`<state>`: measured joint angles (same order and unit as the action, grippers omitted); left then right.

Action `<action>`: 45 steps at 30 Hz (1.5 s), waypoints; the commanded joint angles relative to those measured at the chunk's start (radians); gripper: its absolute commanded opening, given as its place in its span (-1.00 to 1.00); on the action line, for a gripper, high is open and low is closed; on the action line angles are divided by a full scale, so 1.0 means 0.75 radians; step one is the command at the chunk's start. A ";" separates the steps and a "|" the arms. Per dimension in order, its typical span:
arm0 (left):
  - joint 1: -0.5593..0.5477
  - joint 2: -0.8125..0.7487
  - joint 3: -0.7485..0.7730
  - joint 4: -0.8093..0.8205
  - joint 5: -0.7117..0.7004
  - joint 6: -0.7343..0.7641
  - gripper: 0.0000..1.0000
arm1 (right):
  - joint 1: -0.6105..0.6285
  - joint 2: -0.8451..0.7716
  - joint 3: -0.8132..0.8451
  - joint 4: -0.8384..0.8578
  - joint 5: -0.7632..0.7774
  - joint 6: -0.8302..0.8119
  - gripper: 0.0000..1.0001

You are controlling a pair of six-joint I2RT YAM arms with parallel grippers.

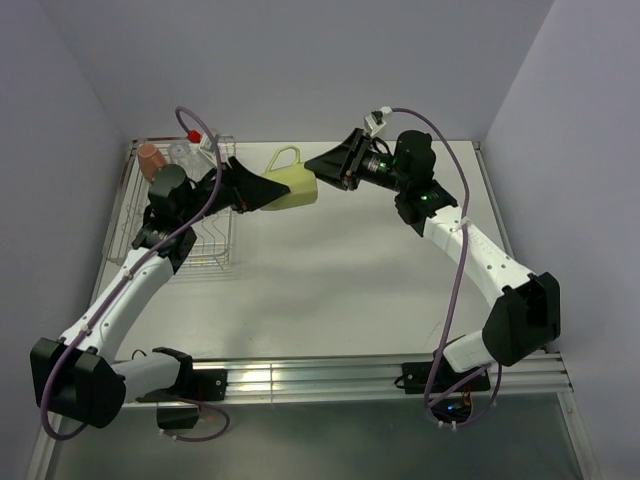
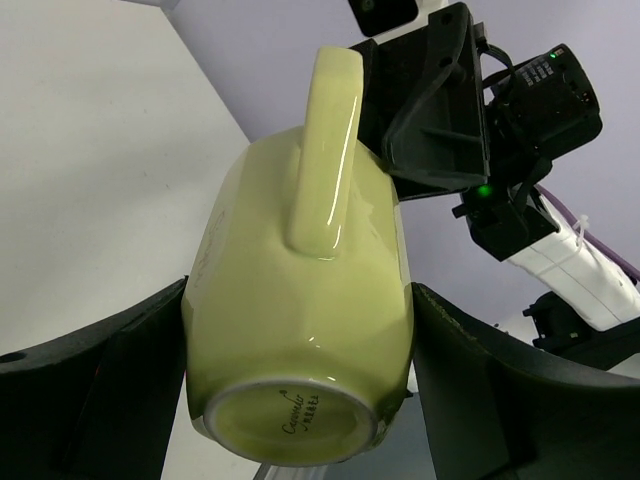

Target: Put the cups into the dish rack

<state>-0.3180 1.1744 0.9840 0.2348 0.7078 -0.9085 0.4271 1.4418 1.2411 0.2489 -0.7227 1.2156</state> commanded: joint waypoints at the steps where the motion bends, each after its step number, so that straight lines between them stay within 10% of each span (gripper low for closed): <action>1: 0.015 -0.099 0.113 0.018 -0.023 0.054 -1.00 | -0.027 -0.094 0.012 -0.080 0.139 -0.103 -0.19; 17: 0.407 0.089 0.622 -0.805 -0.381 0.391 -1.00 | -0.173 -0.323 -0.129 -0.473 0.503 -0.397 -0.10; 30: 0.422 0.678 1.259 -1.276 -1.152 0.620 -1.00 | -0.177 -0.372 -0.149 -0.657 0.642 -0.600 -0.09; 45: 0.422 1.097 1.617 -1.534 -1.324 0.727 -1.00 | -0.177 -0.341 -0.188 -0.655 0.604 -0.635 -0.10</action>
<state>0.0006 2.0026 2.1323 -0.9329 -0.2325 -0.3969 0.3004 1.1908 1.1030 -0.2661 -0.2626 0.7605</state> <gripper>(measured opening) 0.847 0.452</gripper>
